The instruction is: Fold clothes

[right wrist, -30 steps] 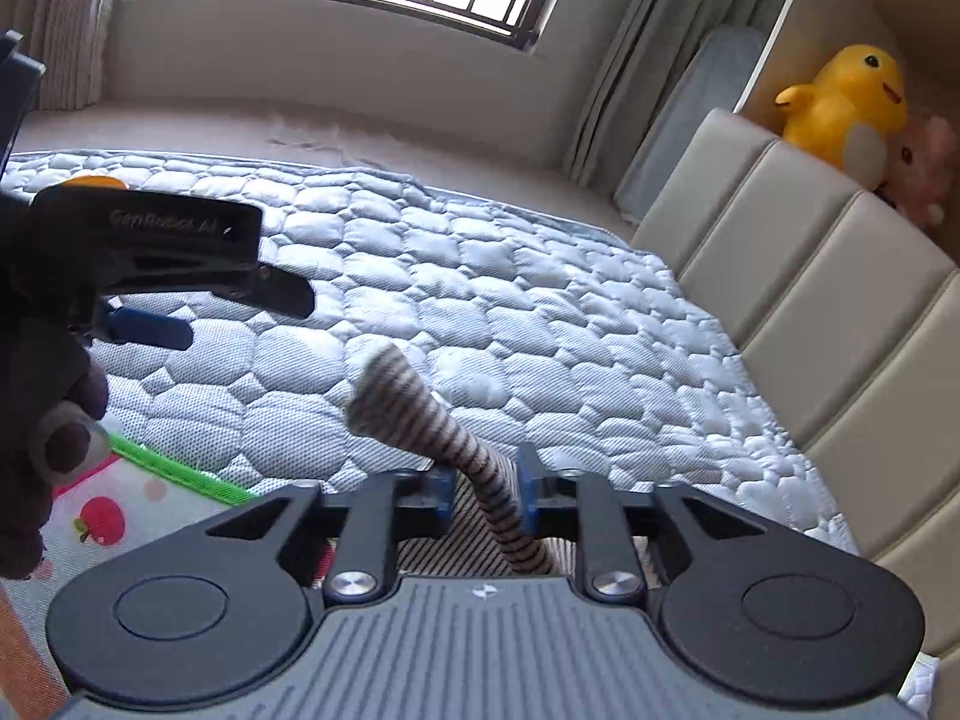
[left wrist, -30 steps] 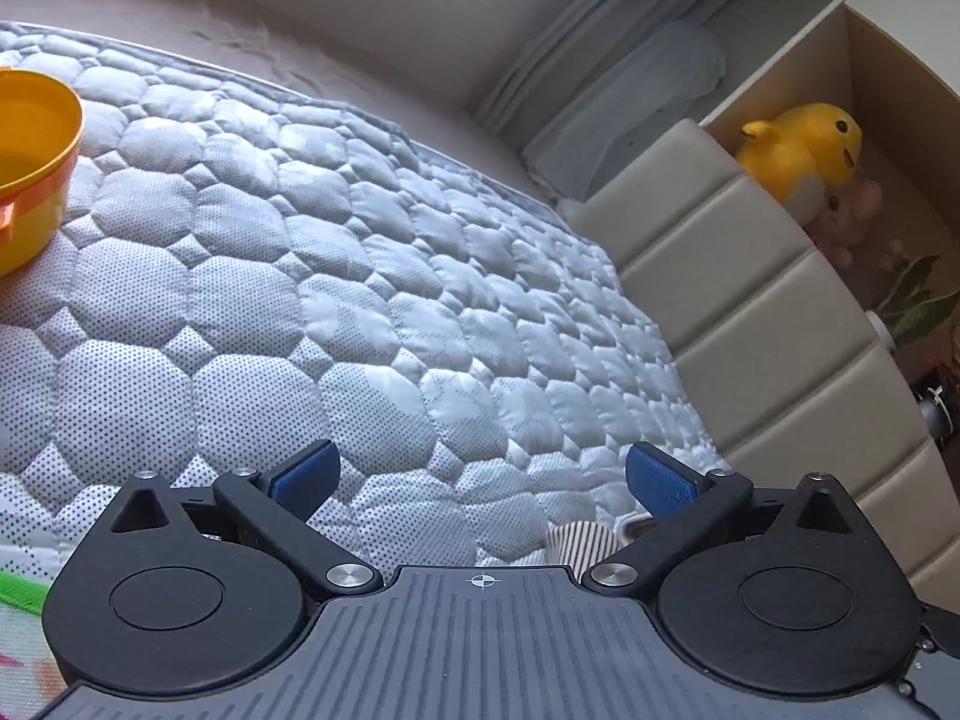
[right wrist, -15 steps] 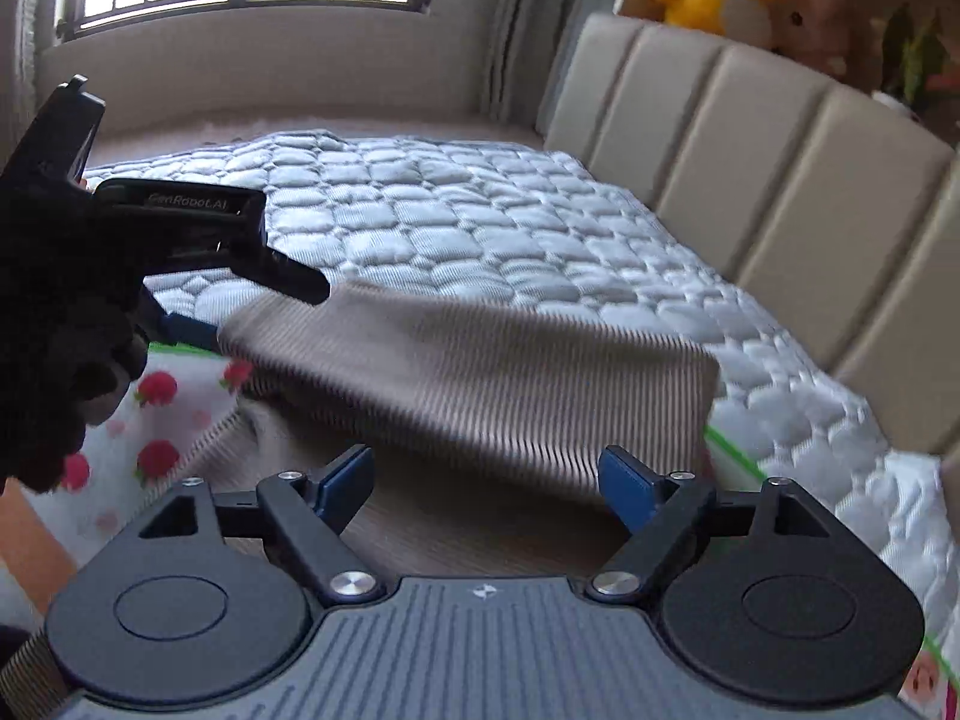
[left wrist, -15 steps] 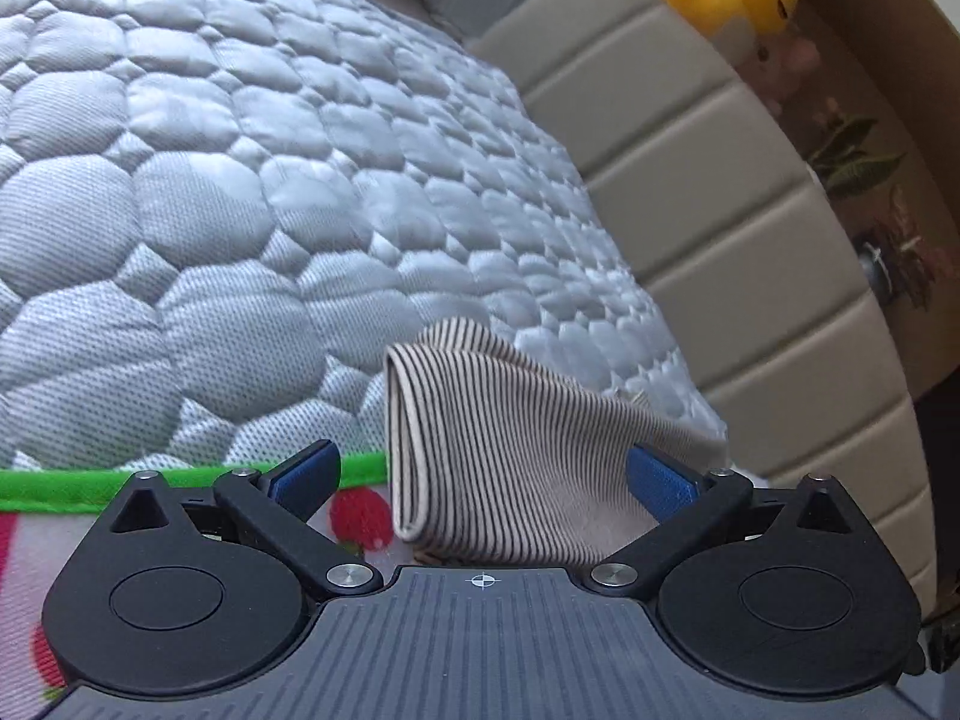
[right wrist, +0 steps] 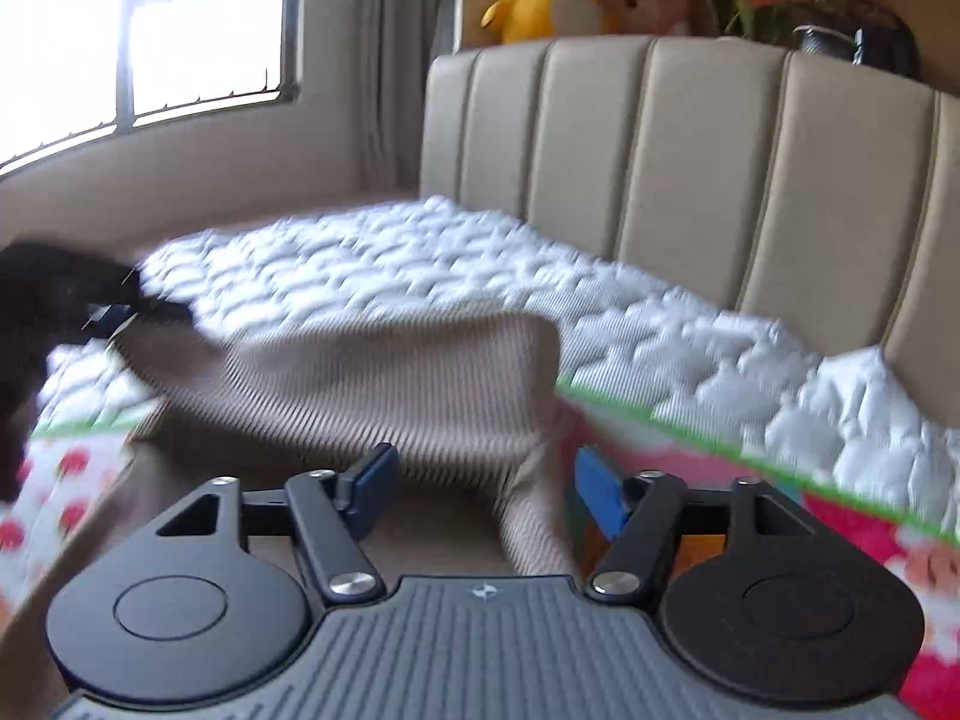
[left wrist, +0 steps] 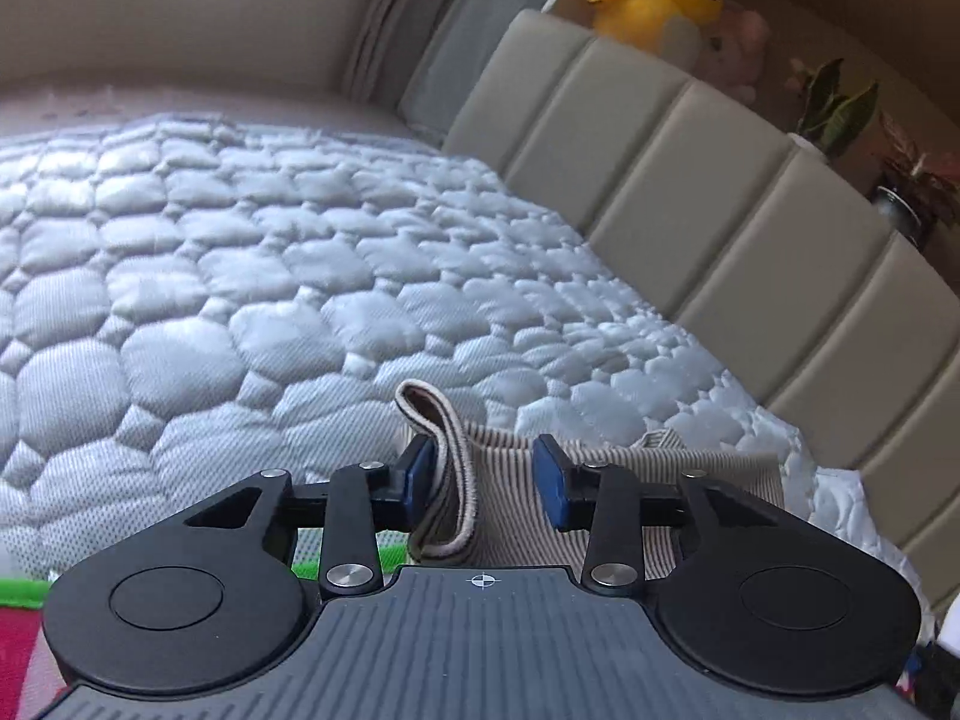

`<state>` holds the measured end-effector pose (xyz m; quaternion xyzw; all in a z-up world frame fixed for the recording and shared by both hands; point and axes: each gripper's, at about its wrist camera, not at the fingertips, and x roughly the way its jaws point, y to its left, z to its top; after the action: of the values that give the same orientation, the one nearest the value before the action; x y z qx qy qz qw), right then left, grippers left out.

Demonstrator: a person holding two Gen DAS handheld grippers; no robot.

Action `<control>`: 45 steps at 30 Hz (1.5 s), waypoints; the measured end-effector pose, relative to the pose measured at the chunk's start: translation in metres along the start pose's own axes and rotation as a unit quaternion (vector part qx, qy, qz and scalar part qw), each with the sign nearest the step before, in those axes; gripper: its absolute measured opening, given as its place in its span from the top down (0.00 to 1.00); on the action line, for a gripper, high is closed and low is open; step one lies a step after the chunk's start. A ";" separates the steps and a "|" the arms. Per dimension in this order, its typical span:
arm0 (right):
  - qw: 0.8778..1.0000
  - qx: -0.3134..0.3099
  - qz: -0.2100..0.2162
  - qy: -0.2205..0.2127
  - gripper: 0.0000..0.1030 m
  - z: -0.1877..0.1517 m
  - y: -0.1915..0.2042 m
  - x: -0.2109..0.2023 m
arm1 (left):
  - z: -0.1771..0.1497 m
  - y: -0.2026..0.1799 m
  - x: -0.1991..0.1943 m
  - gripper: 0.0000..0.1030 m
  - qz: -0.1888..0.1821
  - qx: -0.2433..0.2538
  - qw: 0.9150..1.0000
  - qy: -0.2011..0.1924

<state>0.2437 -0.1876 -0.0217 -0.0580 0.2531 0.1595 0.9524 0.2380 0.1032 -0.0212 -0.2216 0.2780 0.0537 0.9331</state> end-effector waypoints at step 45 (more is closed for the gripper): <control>0.993 0.034 0.057 0.092 0.00 -0.018 0.034 0.097 | -0.035 -0.009 0.027 0.21 -0.084 0.052 0.993 0.068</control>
<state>0.3037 -0.1320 -0.0875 -0.0250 0.3481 0.1992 0.9157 0.2452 0.0791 -0.0592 -0.1986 0.3240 -0.0545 0.9234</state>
